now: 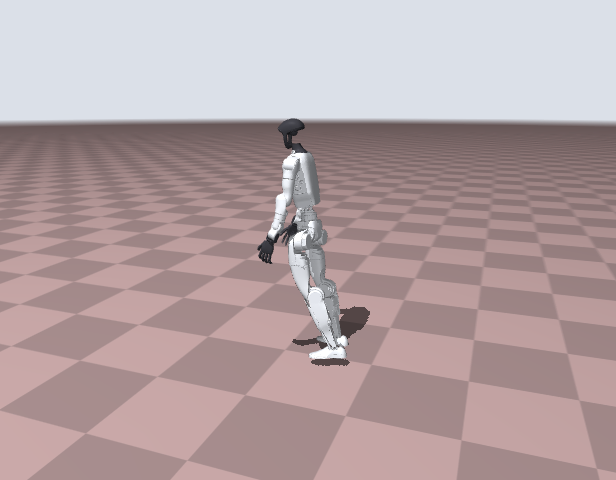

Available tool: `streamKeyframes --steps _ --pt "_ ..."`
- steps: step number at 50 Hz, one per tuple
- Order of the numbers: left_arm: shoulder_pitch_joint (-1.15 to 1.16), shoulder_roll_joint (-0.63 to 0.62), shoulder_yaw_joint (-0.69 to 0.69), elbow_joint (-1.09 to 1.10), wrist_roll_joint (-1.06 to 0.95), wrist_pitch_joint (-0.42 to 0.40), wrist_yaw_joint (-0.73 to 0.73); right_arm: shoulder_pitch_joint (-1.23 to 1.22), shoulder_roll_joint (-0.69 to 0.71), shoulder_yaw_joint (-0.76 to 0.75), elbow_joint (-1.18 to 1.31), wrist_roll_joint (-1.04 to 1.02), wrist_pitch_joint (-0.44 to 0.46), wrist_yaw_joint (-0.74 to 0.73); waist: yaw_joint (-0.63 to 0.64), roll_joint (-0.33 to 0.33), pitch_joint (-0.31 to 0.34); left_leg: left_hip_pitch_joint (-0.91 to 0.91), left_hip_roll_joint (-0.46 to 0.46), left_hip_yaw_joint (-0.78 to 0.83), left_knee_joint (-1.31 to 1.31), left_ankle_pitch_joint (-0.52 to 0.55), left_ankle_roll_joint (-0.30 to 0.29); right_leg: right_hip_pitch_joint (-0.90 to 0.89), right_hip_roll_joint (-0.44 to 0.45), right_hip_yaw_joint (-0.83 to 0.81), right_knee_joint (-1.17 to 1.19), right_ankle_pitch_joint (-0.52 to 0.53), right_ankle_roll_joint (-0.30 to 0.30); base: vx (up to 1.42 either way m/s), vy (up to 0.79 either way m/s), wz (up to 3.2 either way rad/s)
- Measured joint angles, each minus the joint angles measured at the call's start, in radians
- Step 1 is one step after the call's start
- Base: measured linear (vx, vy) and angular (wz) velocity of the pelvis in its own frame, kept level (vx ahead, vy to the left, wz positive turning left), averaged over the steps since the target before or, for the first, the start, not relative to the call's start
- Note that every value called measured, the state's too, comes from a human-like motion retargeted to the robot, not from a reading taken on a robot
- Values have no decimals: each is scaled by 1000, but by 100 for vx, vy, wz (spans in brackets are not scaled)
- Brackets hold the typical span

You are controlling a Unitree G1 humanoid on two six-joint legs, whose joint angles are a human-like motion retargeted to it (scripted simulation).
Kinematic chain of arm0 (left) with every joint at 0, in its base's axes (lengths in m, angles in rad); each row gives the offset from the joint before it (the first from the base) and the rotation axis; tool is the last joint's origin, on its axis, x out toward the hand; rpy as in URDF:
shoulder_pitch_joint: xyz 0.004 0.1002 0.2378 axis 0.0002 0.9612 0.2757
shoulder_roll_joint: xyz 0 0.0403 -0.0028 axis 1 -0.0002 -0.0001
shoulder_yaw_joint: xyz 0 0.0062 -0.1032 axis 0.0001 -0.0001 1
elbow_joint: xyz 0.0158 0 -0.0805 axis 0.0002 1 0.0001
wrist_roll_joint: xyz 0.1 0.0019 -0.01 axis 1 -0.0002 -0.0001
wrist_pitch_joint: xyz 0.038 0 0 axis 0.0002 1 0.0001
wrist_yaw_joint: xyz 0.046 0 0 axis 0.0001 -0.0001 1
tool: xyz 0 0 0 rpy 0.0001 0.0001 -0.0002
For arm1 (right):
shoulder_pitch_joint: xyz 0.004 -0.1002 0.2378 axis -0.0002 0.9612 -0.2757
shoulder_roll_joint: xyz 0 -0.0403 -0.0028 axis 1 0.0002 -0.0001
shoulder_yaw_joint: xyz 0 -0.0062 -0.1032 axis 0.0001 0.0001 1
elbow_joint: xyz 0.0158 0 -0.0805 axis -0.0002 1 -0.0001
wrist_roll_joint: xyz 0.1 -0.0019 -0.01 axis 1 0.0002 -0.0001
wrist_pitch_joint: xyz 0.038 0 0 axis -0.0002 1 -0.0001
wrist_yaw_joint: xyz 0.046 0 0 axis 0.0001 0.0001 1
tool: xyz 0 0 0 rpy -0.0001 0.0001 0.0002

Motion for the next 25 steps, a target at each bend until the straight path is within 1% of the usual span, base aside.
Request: streamKeyframes --steps 3,7,10,12,15,17,20,23,25 --pt "34 14 31 -2 44 35 -17 -12 1 37 14 27 22 13 44 -34 32 -68 -7 18 177 -17 21 12 -37 13 23 -12 -13 14 -7 -14" --pt "98 24 59 -1 61 77 -59 -42 6 71 45 1 63 29 100 -68 56 -236 21 75 470 -54 28 2 -74 15 58 -27 -37 15 -2 4" --pt "153 24 63 15 73 83 -66 -73 13 82 67 -23 73 31 143 -79 72 -311 36 139 505 -59 31 4 -87 12 76 -24 -38 21 4 7" --pt "188 22 56 36 82 80 -62 -94 17 84 73 -29 71 25 171 -82 85 -325 27 184 411 -33 26 16 -92 7 83 -16 -31 26 8 10" --pt "233 15 34 74 65 64 -49 -125 23 83 65 -25 55 4 204 -69 105 -314 4 258 172 51 17 47 -83 -7 87 -2 -21 31 12 20" --pt "263 8 18 101 45 44 -45 -139 30 84 48 -5 29 -19 213 -51 106 -306 -5 316 0 119 5 74 -61 -26 86 4 -18 36 16 31" --pt "295 -7 17 140 -7 22 -45 -156 34 83 10 1 6 -43 224 -11 120 -283 -6 407 -213 200 -31 142 -15 -52 70 9 -11 41 18 24" --pt "321 -22 21 167 -49 15 -66 -163 43 81 -30 -11 -2 -53 223 -4 117 -304 20 450 -215 208 -69 186 0 -65 74 22 -10 47 19 19" --pt "331 -29 21 179 -58 17 -89 -159 52 80 -56 -15 -4 -46 221 -8 106 -291 26 451 -215 220 -81 200 3 -63 101 42 -13 53 21 12"
